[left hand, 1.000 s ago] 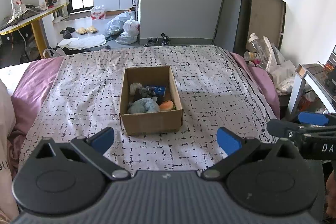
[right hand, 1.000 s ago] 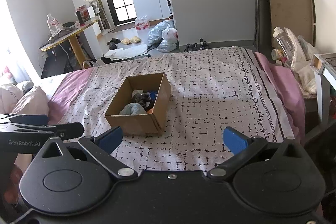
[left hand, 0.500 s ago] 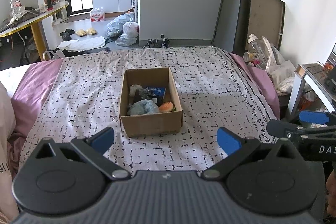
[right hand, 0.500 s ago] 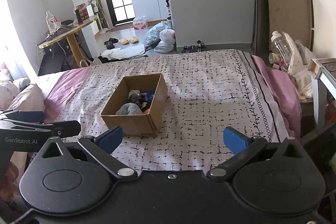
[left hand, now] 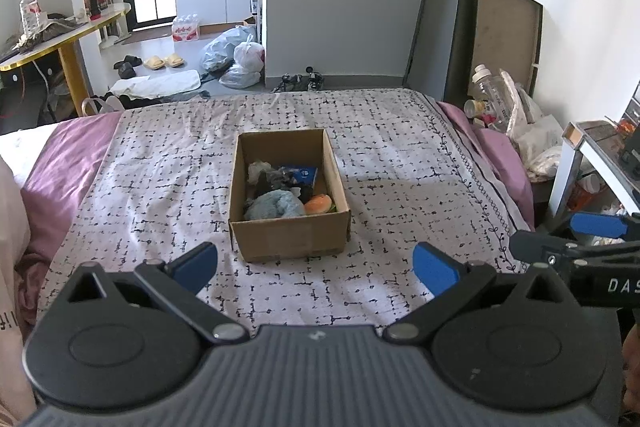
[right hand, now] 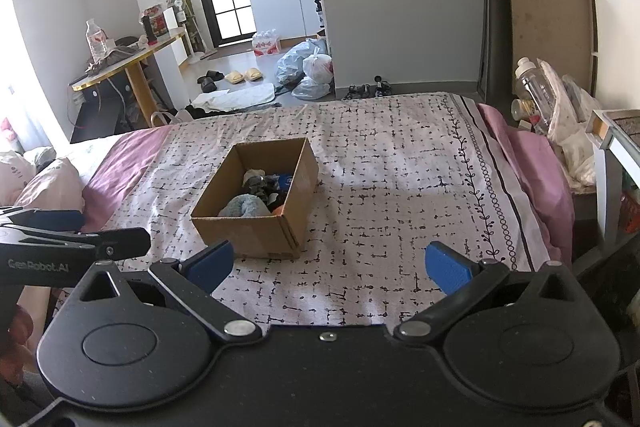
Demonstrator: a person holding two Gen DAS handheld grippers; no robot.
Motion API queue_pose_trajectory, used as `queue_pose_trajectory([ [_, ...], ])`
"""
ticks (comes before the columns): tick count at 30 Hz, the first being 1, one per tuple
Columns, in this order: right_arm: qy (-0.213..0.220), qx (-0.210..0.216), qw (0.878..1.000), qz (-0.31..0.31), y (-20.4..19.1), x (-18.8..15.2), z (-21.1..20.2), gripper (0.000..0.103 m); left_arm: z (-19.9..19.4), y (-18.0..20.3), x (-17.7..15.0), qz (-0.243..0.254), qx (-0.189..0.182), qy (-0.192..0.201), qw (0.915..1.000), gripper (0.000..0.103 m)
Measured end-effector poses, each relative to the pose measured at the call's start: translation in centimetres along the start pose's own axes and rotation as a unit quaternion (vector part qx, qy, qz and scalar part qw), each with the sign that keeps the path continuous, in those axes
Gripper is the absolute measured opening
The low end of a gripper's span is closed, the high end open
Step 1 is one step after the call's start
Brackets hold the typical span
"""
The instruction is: Organize soft objects
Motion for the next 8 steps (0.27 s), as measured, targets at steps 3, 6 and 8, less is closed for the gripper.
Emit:
queue_pose_trajectory([
  [3, -0.002, -0.002, 1.000, 0.001, 0.15, -0.10, 0.19, 0.103, -0.03, 0.04, 0.07, 0.000, -0.004, 0.003, 1.0000, 0.103],
  [6, -0.005, -0.004, 1.000, 0.003, 0.32, -0.26, 0.49, 0.103, 0.01, 0.15, 0.13, 0.001, -0.007, 0.003, 1.0000, 0.103],
  [8, -0.005, -0.002, 1.000, 0.003, 0.29, -0.36, 0.62, 0.103, 0.10, 0.27, 0.11, 0.003, -0.009, 0.000, 1.0000, 0.103],
])
Point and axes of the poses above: each gripper's, at about its wrist camera, not at the fingertips, and z roughly the way its jaws point, y to its right, x to its top, the point moved 9 cm from there along z, roughly the way its jaws point, and after that the axes turned 10 degrees about -x, right-handed, at the moved point
